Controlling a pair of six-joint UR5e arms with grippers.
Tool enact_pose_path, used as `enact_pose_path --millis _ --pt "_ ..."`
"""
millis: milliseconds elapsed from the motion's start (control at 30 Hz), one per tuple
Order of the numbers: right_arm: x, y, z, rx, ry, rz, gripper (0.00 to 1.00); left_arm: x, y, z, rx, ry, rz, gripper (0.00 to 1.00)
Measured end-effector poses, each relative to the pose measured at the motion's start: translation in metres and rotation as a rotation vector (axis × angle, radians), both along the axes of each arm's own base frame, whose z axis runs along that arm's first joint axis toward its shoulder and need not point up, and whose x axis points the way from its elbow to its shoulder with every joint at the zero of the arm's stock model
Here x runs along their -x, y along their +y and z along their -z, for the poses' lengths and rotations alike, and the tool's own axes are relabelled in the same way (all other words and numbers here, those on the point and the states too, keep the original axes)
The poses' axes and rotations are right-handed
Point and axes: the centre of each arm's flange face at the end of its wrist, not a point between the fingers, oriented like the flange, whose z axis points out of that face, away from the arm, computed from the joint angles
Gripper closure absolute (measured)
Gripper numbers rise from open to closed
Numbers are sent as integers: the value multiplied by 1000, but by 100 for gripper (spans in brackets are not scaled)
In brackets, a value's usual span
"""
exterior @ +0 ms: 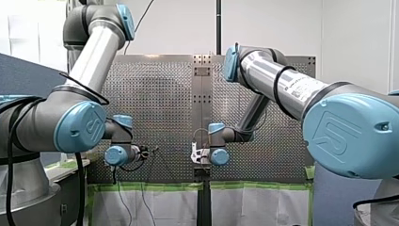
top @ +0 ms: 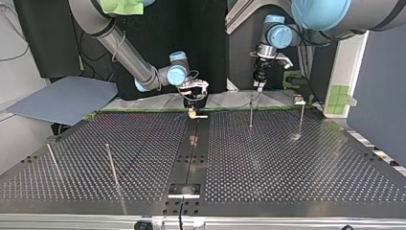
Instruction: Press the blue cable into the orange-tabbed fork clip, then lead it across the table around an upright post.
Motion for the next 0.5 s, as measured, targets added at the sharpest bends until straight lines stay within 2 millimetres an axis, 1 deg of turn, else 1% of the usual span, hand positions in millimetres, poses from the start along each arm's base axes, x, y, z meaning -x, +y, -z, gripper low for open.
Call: enact_pose_path --millis 500 --pt "0 1 1 -4 -2 0 100 3 -7 3 -3 5 17 0"
